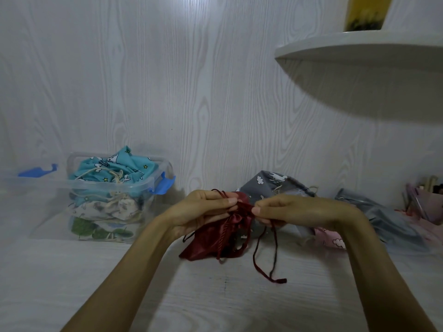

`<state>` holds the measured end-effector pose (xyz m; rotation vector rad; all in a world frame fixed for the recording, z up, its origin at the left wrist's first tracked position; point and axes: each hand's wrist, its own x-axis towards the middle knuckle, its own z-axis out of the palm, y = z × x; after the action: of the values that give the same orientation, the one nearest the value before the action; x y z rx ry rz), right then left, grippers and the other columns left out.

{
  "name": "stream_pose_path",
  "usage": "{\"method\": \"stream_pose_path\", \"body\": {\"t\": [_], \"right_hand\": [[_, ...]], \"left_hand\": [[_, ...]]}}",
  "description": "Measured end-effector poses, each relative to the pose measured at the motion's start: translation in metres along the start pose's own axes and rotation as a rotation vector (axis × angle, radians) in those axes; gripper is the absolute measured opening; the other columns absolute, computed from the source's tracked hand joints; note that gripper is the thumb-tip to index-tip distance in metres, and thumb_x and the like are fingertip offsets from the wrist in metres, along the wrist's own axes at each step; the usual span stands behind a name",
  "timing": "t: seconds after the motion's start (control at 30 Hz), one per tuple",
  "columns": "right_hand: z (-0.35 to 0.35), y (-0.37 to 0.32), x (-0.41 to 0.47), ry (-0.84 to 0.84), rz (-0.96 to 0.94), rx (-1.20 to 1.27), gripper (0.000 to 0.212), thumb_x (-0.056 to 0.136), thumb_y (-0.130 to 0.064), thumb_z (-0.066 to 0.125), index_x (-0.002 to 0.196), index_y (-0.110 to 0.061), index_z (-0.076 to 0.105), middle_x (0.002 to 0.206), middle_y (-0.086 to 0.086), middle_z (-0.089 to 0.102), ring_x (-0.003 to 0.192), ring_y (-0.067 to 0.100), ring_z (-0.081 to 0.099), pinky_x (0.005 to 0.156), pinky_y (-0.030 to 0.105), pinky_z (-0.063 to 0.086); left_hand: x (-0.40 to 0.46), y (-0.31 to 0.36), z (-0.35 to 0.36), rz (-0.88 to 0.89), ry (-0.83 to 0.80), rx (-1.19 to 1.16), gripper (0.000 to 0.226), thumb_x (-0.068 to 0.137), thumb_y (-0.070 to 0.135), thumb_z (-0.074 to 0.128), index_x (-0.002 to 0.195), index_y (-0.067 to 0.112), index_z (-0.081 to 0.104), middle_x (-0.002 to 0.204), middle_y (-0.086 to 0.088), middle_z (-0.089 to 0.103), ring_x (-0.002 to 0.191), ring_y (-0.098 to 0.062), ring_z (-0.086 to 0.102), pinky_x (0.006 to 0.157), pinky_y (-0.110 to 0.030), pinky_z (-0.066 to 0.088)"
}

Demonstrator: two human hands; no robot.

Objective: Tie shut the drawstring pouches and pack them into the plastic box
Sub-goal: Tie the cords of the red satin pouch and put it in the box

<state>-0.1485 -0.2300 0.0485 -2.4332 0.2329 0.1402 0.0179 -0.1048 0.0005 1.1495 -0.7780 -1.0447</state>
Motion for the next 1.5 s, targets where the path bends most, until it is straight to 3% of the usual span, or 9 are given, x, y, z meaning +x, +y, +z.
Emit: {"method": "stream_pose_path", "body": {"t": [0.13,0.27,0.47,0.6,0.9,1.07,1.27,1.4,1.5], "right_hand": [[-0.003,-0.007,-0.011,-0.003,0.105,-0.093,0.045,0.098,-0.043,0.033,0.088,-0.018,0.069,0.081,-0.002,0.061,0.076,0.009,0.048,0.08,0.024,0.042],[-0.003,-0.006,0.006,0.464,-0.013,-0.079,0.028,0.098,-0.032,0.042,0.105,-0.022,0.068,0.098,-0.013,0.063,0.089,0.002,0.057,0.08,0.017,0.045],[0.012,-0.004,0.021,0.244,-0.08,-0.111,0.018,0.092,-0.016,0.057,0.103,-0.02,0.071,0.093,-0.003,0.068,0.089,0.019,0.065,0.085,0.024,0.049],[0.009,-0.001,0.016,0.309,-0.066,0.025,0.014,0.088,-0.013,0.064,0.096,-0.019,0.073,0.06,-0.019,0.065,0.057,-0.007,0.059,0.06,0.008,0.046],[0.014,0.001,0.026,0.429,-0.07,0.15,0.014,0.085,-0.017,0.067,0.082,-0.028,0.074,0.07,-0.01,0.072,0.069,0.0,0.066,0.074,0.018,0.054],[0.013,0.005,0.024,0.381,0.037,0.191,0.021,0.092,-0.036,0.055,0.08,-0.029,0.071,0.075,0.005,0.071,0.064,0.005,0.064,0.062,0.018,0.042],[0.016,0.012,0.03,0.312,-0.013,0.58,0.019,0.093,-0.025,0.057,0.106,-0.018,0.069,0.076,-0.007,0.067,0.062,0.006,0.059,0.057,0.016,0.04],[0.016,0.018,0.03,0.337,0.031,0.764,0.027,0.082,-0.027,0.067,0.104,-0.013,0.073,0.095,0.007,0.072,0.084,0.012,0.065,0.076,0.019,0.051],[0.014,0.021,0.027,0.36,0.073,0.808,0.027,0.071,-0.027,0.073,0.095,-0.014,0.075,0.091,0.002,0.074,0.083,0.005,0.068,0.066,0.012,0.052]], "left_hand": [[-0.002,0.001,0.002,0.016,0.009,0.05,0.012,0.081,0.0,0.064,0.084,0.008,0.072,0.079,-0.003,0.075,0.072,-0.007,0.072,0.065,-0.014,0.056],[-0.004,0.003,0.008,0.025,-0.001,0.164,0.014,0.078,-0.003,0.066,0.078,0.01,0.071,0.075,-0.002,0.074,0.069,-0.008,0.071,0.064,-0.014,0.056],[-0.006,0.004,0.011,0.098,0.006,0.243,0.016,0.074,-0.007,0.069,0.077,0.008,0.07,0.074,-0.005,0.074,0.07,-0.012,0.071,0.067,-0.016,0.056],[-0.005,0.007,0.01,0.195,0.062,0.381,0.017,0.071,-0.004,0.075,0.072,0.013,0.071,0.072,-0.005,0.074,0.07,-0.012,0.071,0.067,-0.016,0.055],[0.003,-0.003,0.01,0.604,0.419,0.72,0.017,0.07,0.013,0.081,0.077,0.026,0.073,0.073,0.008,0.074,0.069,-0.003,0.071,0.069,-0.016,0.056],[0.006,-0.01,0.008,0.767,0.505,0.892,0.009,0.07,0.028,0.08,0.074,0.022,0.075,0.065,0.016,0.068,0.063,-0.005,0.066,0.06,-0.02,0.056],[0.004,-0.012,0.009,0.887,0.46,0.868,0.02,0.071,0.035,0.076,0.076,0.015,0.076,0.067,0.009,0.071,0.063,-0.003,0.068,0.062,-0.022,0.057],[0.005,-0.011,0.012,0.898,0.447,0.794,0.007,0.072,0.02,0.079,0.074,0.015,0.076,0.064,0.019,0.067,0.065,-0.001,0.068,0.064,-0.015,0.054],[0.007,-0.012,0.015,0.843,0.42,0.767,0.005,0.071,0.017,0.08,0.073,0.015,0.076,0.062,0.019,0.067,0.064,0.0,0.068,0.063,-0.012,0.053]]}}
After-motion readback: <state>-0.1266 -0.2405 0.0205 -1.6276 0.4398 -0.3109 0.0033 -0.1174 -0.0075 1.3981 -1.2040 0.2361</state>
